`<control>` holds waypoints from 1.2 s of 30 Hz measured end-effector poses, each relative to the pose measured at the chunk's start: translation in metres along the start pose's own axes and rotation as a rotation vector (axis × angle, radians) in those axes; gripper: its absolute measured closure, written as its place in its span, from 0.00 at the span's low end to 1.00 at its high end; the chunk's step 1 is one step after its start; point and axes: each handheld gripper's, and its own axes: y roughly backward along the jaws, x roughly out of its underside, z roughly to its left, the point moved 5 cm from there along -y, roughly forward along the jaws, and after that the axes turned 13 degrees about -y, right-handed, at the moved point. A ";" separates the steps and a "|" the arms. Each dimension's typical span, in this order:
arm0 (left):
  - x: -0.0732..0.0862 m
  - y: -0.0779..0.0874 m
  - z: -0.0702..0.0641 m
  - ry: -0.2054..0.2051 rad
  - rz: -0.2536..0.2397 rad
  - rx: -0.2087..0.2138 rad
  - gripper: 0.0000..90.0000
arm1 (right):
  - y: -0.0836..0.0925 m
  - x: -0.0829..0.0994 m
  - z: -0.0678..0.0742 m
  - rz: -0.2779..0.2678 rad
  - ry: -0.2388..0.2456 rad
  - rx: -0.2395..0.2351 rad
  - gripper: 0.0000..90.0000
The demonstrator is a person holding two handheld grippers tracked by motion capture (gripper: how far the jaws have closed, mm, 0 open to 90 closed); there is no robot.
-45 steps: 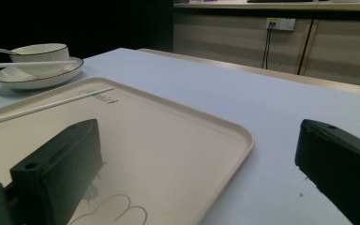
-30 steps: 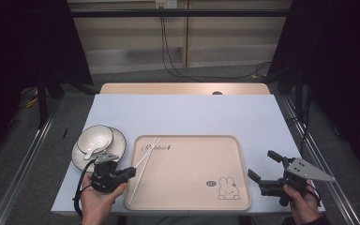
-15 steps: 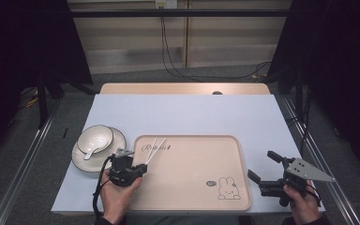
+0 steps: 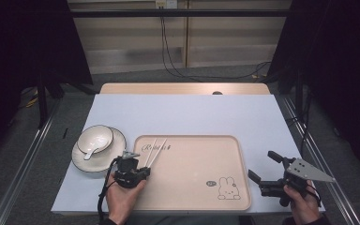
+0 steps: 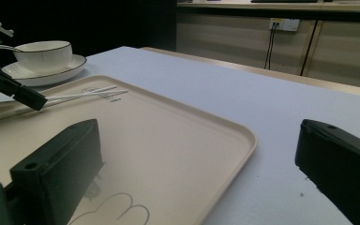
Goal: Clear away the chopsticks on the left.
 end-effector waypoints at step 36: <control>-0.009 0.000 -0.003 -0.072 -0.088 0.131 0.68 | 0.000 0.000 0.000 0.002 -0.007 -0.003 0.00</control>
